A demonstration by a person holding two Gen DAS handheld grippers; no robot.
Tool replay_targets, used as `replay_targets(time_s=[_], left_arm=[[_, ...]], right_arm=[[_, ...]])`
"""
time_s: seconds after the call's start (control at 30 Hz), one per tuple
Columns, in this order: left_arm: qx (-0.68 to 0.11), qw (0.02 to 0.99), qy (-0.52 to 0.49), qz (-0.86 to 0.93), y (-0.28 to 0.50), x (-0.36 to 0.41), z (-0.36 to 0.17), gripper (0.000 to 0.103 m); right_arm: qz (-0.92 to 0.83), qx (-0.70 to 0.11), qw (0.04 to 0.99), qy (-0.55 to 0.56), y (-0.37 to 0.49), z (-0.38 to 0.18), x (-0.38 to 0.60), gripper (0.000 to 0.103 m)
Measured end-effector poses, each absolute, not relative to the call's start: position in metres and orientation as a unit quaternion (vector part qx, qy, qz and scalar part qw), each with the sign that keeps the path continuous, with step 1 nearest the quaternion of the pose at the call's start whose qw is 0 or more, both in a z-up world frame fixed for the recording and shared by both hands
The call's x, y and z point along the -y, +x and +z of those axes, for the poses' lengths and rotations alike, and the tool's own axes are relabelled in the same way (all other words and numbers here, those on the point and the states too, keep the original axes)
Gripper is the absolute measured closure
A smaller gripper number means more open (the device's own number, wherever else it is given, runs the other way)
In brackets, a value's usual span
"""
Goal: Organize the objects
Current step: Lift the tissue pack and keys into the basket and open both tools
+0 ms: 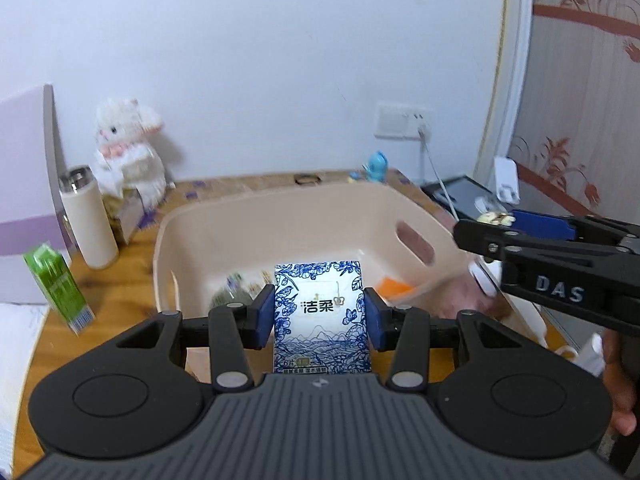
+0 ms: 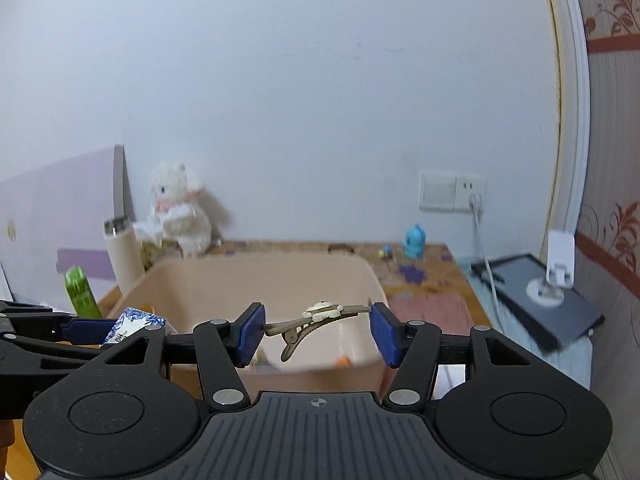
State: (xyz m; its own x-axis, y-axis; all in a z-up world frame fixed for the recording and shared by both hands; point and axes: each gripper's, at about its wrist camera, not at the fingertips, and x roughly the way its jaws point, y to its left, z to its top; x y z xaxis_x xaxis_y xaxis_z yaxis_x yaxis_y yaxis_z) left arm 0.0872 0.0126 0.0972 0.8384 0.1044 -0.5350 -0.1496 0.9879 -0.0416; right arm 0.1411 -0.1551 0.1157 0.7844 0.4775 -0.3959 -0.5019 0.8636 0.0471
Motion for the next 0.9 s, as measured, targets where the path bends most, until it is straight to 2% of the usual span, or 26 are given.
replay_targets(time_s=[0.37, 0.9], left_arm=[[-0.284, 0.951, -0.02, 0.122, 0.152, -0.04, 0.098, 0.055], [-0.399, 0.905, -0.036, 0.141, 0.22, -0.076, 0.032, 0.055]], right_arm=[[0.261, -0.193, 0.946, -0.022, 0.185, 0.125, 0.121, 0.048], [0.255, -0.301, 0.917, -0.066, 0.247, 0.062, 0.065, 0.048]])
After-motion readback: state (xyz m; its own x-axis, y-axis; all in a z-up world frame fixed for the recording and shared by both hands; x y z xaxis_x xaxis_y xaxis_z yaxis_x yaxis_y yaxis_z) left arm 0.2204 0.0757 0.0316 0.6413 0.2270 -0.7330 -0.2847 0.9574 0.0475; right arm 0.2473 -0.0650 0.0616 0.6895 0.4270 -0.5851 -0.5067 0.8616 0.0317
